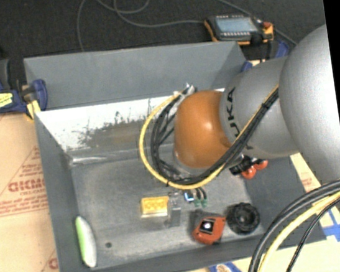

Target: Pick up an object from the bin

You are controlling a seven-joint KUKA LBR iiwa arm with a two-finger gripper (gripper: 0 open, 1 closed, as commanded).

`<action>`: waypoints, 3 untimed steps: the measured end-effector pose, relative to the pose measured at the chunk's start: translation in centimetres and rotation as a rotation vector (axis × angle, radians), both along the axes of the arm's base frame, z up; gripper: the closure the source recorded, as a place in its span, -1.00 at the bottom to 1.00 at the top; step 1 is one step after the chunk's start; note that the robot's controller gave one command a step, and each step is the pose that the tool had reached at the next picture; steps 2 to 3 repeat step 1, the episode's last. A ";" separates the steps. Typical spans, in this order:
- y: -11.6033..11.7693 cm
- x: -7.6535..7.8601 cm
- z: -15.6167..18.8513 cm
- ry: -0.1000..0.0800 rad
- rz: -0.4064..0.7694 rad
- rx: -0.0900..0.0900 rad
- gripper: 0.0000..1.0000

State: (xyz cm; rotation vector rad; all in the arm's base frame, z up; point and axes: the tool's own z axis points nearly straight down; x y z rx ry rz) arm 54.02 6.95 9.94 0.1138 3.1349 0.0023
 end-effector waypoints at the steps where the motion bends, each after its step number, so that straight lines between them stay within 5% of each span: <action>1: 0.1 1.4 -2.8 0.001 0.435 -0.002 1.00; 3: 0.1 1.4 -2.8 0.001 0.435 -0.002 1.00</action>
Offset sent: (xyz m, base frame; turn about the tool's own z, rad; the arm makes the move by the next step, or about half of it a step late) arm 0.0000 0.0000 0.0000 0.0000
